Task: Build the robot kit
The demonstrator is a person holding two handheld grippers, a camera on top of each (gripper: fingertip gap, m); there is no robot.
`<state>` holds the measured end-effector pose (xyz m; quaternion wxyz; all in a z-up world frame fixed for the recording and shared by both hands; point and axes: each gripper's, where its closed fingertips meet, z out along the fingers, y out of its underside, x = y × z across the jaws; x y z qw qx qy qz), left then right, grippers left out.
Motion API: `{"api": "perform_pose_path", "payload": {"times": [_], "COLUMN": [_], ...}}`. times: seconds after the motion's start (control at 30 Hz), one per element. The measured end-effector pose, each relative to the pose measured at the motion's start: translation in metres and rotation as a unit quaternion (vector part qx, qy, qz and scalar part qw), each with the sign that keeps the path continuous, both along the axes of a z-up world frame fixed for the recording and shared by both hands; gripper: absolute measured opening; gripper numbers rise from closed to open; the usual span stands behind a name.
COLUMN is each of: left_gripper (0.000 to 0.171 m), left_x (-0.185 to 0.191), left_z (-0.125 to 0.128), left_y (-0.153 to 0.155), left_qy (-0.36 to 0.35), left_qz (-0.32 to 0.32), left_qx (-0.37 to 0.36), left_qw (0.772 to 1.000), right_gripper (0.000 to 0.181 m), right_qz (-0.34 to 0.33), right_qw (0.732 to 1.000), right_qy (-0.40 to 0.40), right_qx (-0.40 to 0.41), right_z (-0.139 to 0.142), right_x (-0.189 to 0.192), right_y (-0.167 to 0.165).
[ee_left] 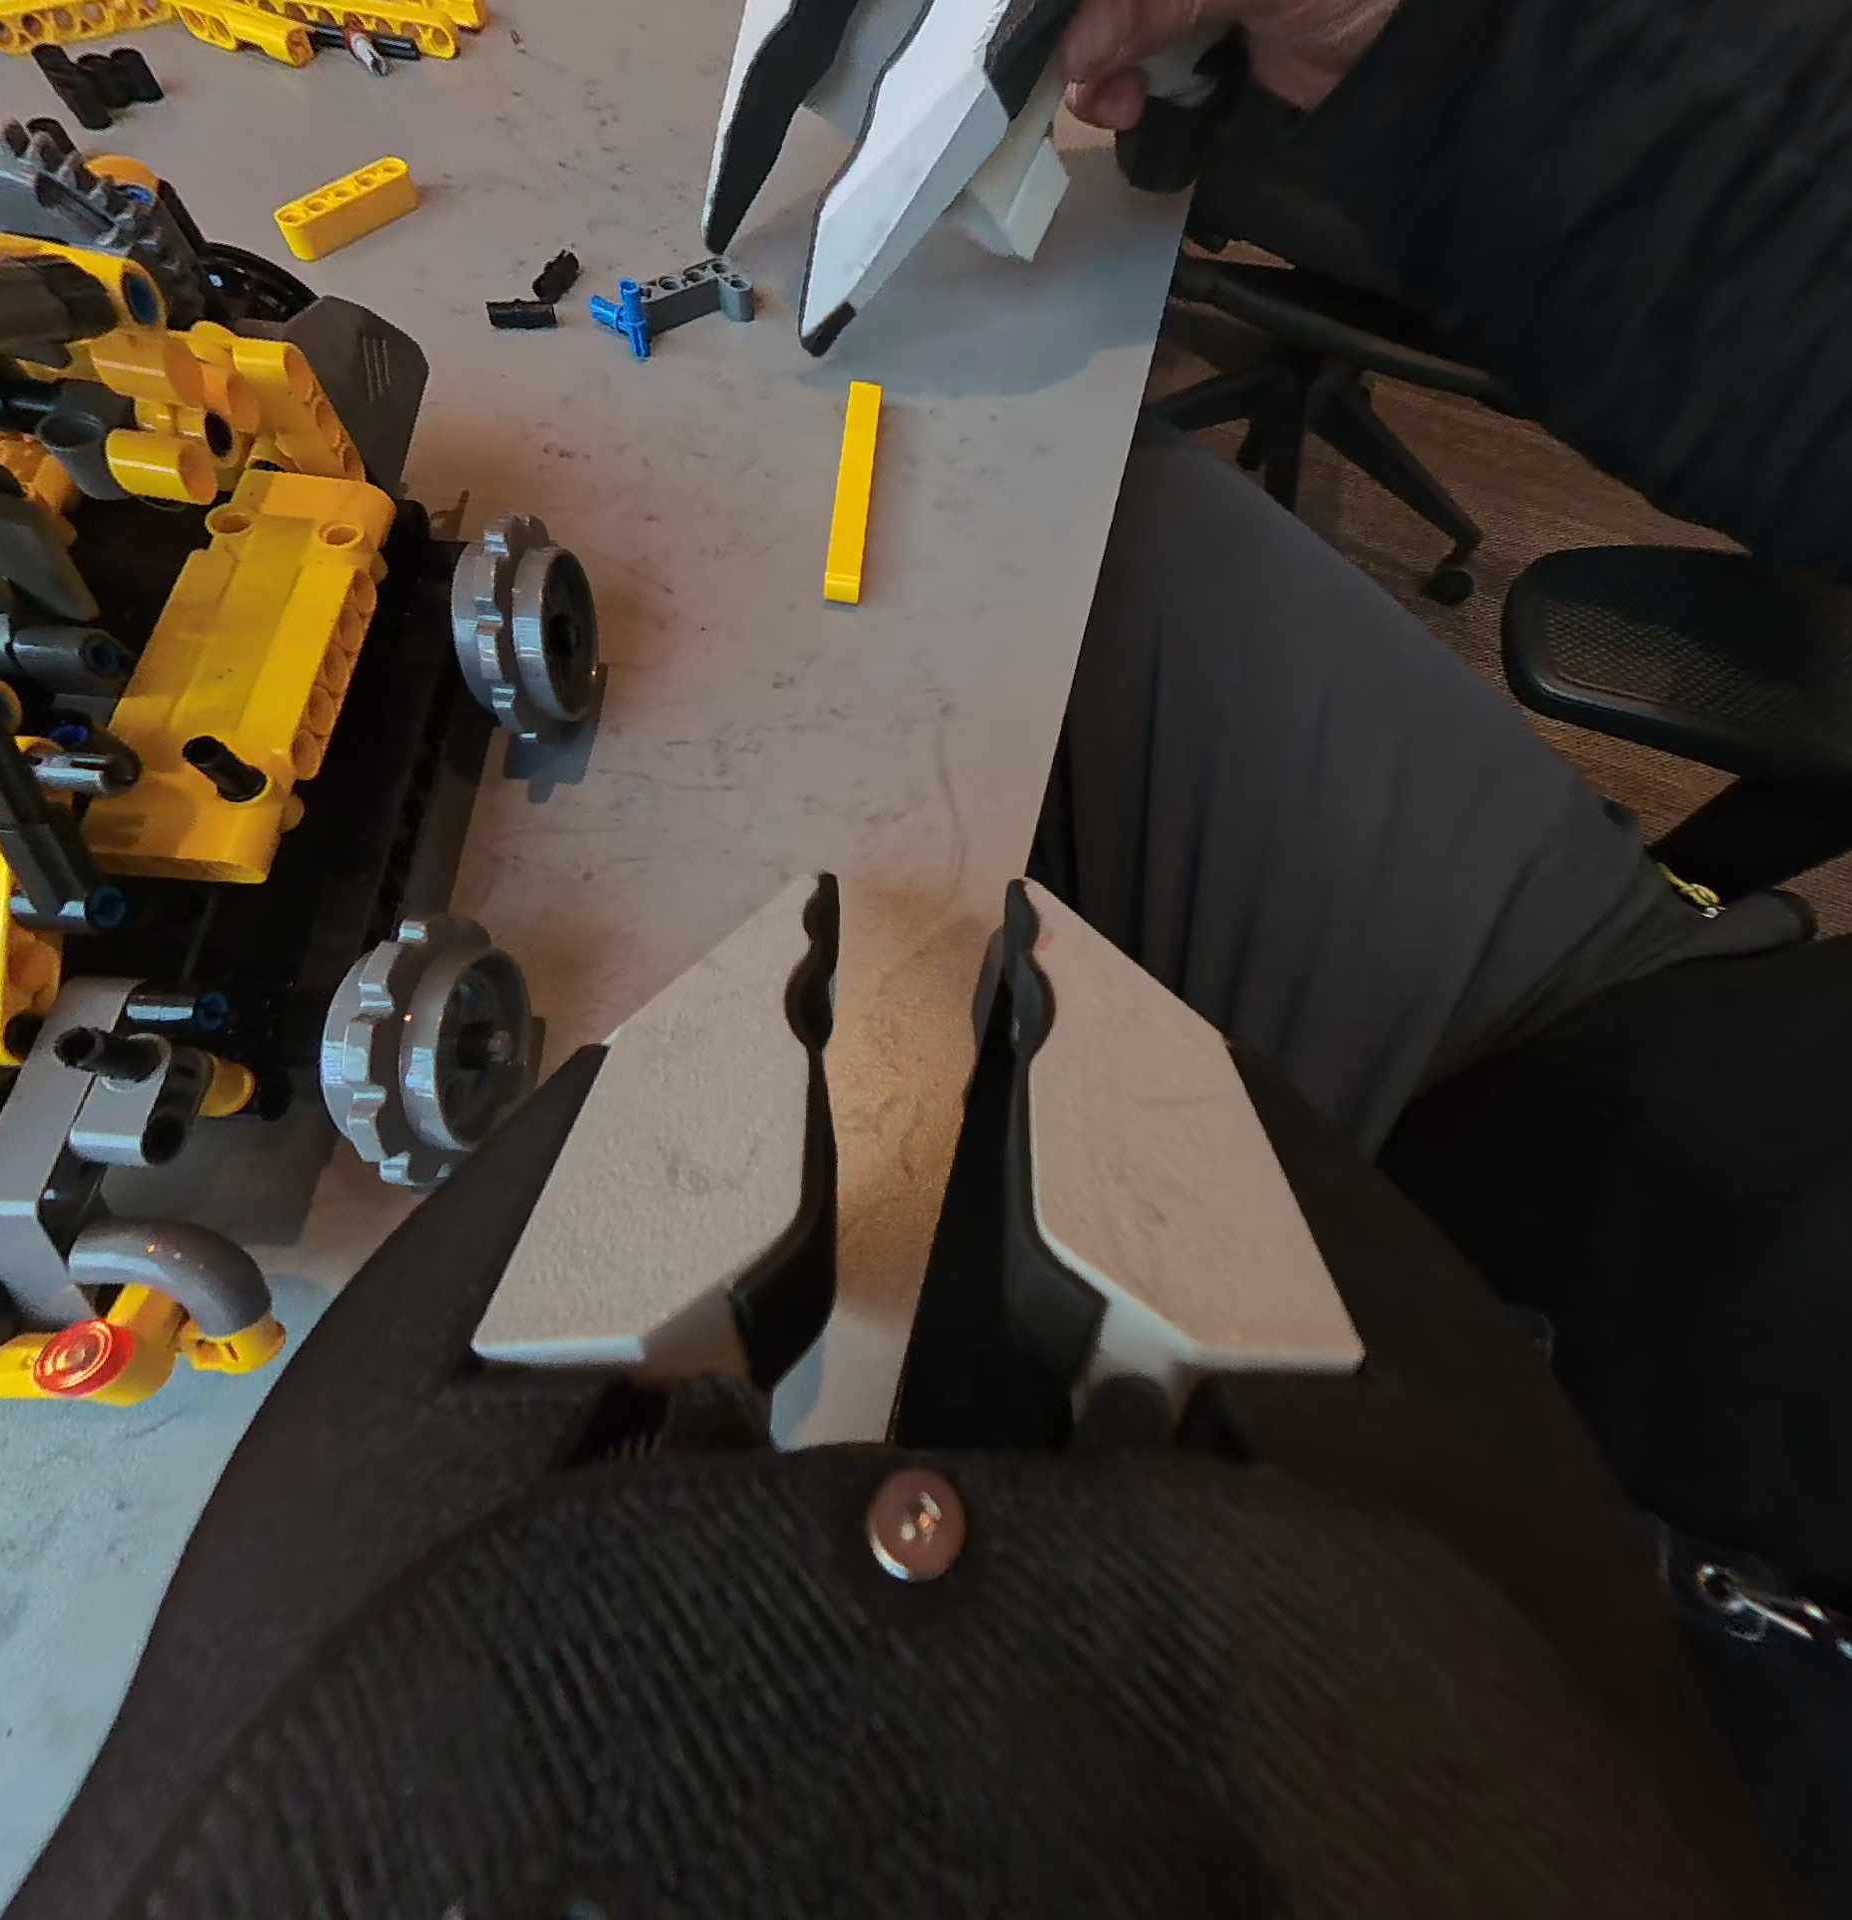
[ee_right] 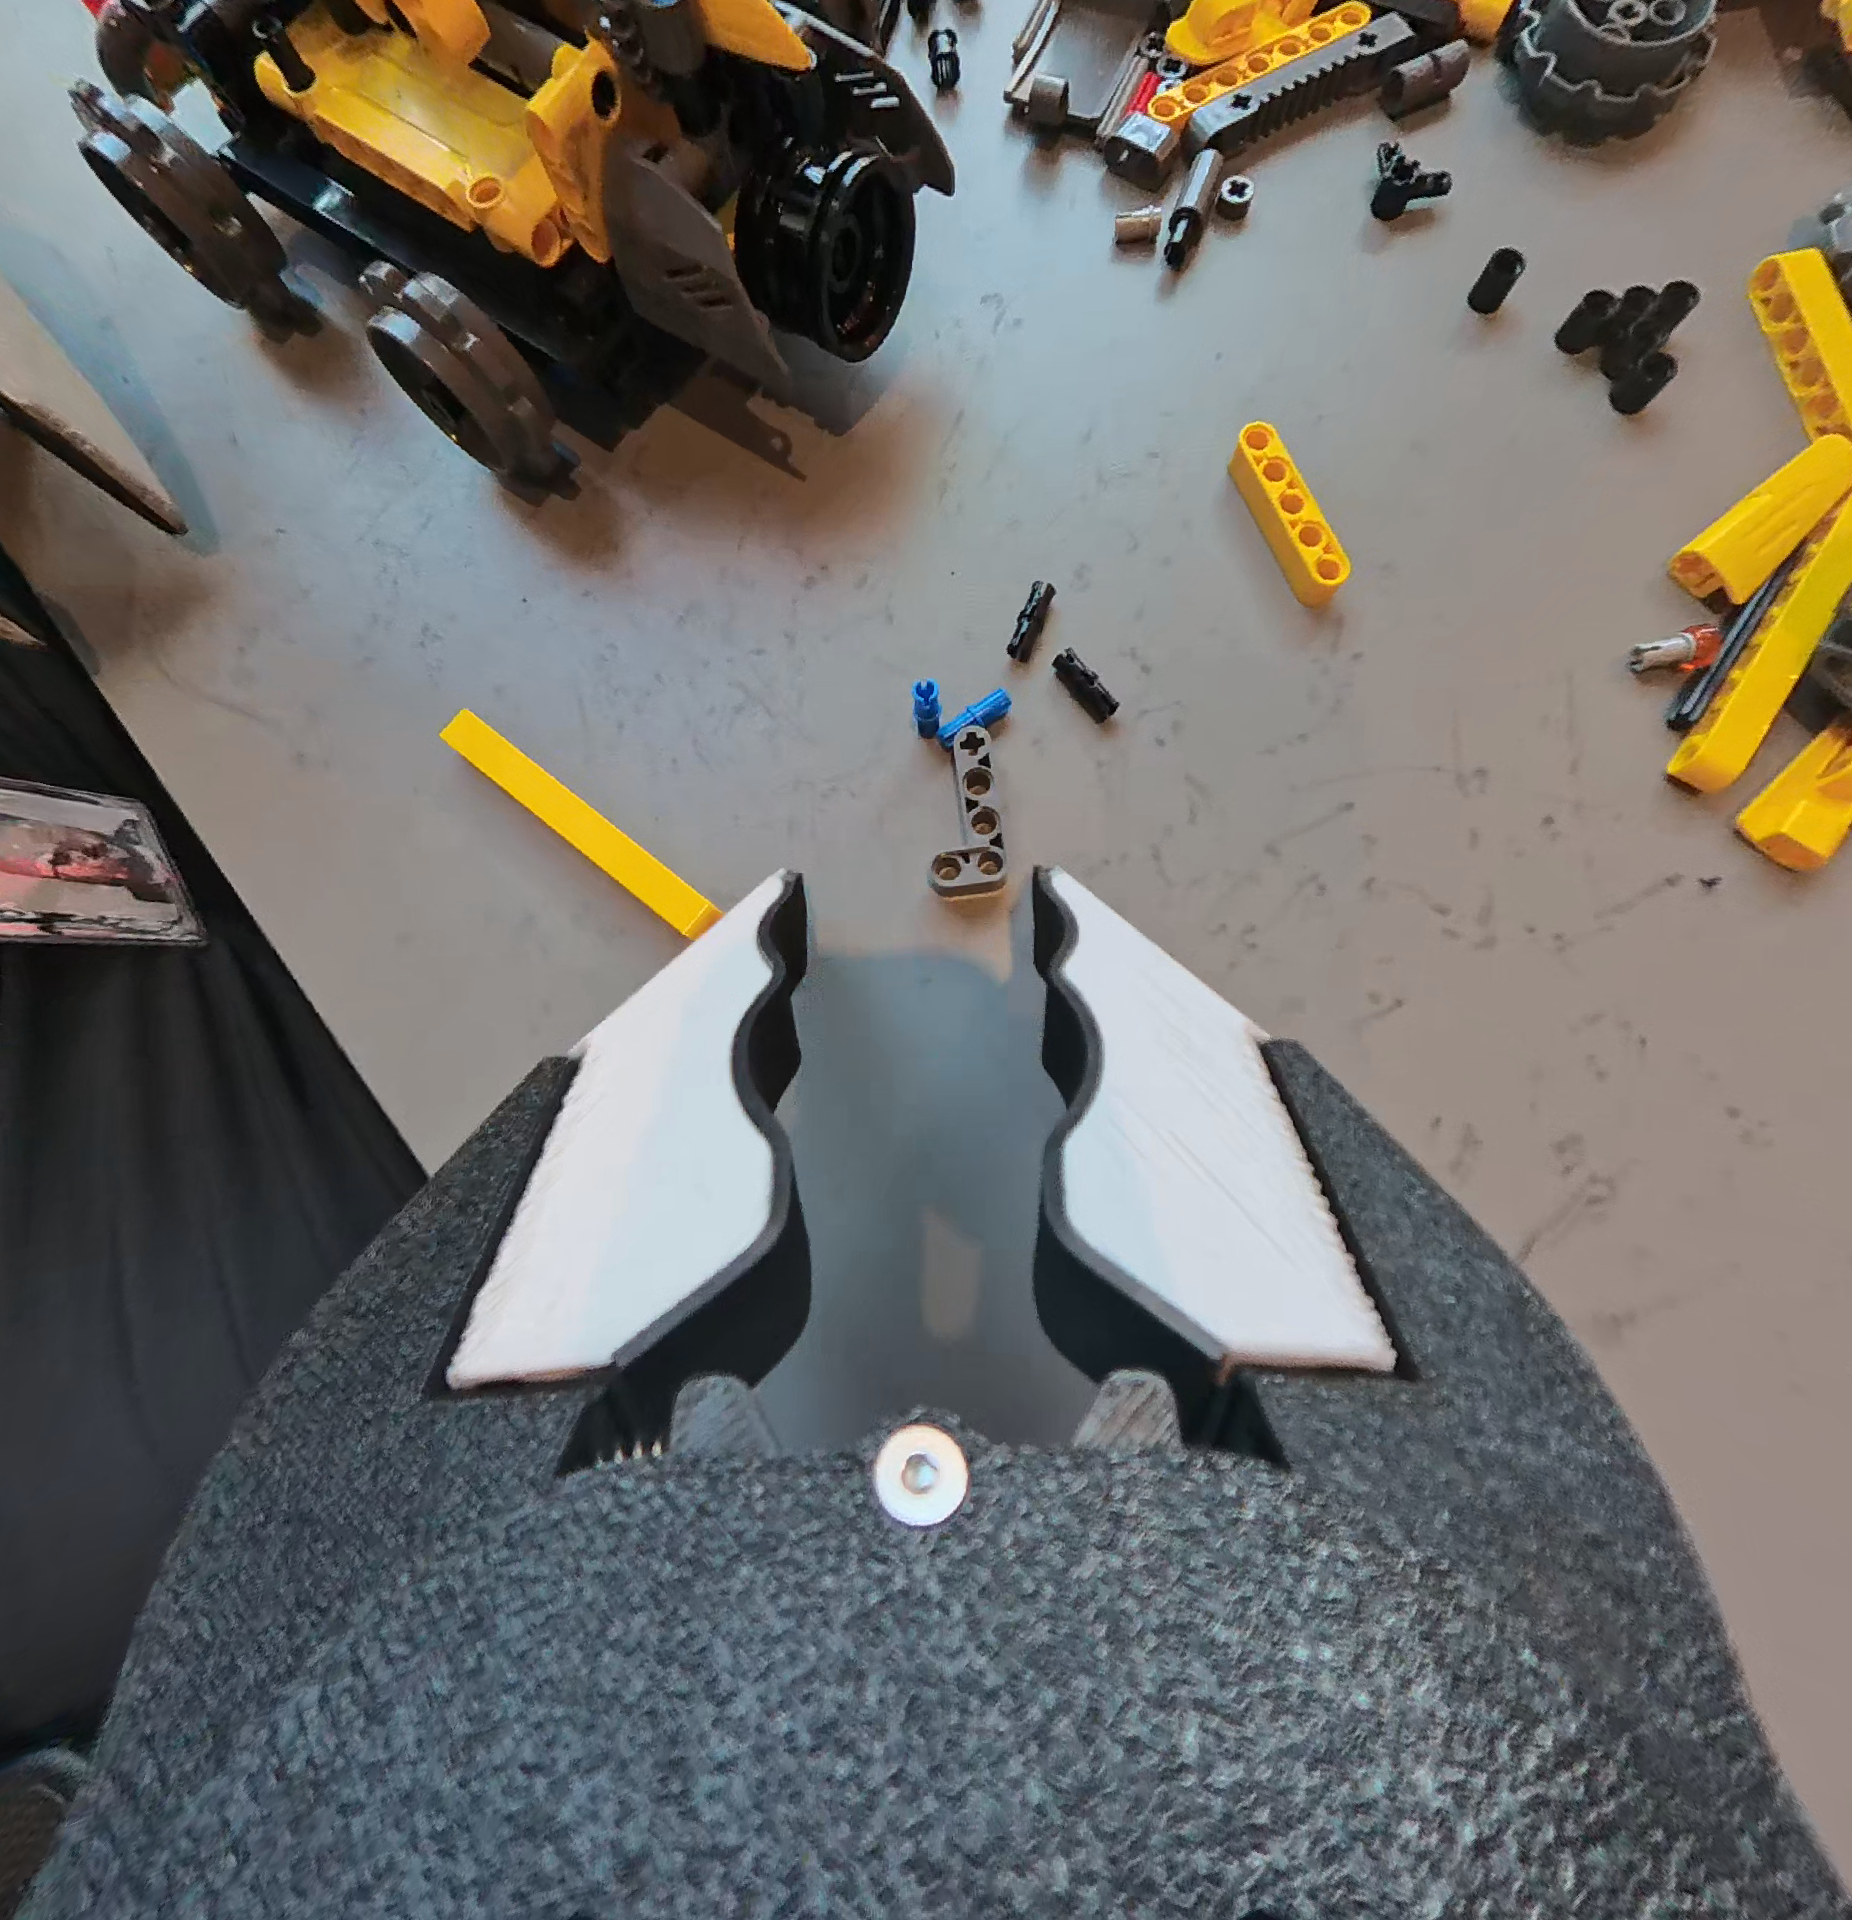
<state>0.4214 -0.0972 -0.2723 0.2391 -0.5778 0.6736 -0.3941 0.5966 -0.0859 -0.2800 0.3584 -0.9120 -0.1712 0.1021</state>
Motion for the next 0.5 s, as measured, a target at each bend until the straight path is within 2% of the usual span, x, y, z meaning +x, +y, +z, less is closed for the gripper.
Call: {"api": "perform_pose_path", "payload": {"times": [0.23,0.3,0.5], "left_gripper": [0.029,0.029,0.029], "left_x": [0.000,0.000,-0.001], "left_z": [-0.001,-0.001,-0.001], "left_y": [0.000,-0.001,-0.003], "left_qy": [0.005,0.005,0.000], "left_qz": [0.000,-0.002,-0.009], "left_qx": [-0.004,-0.002,0.005], "left_qw": [1.000,1.000,1.000], "right_gripper": [0.041,0.016,0.016], "right_qz": [0.007,0.024,-0.006], "right_qw": [1.000,1.000,1.000], "right_qy": [-0.004,0.006,0.009], "right_qx": [0.005,0.003,0.019], "right_z": [-0.005,-0.005,0.003], "right_x": [0.002,-0.003,0.001], "right_y": [0.012,0.012,0.012]}}
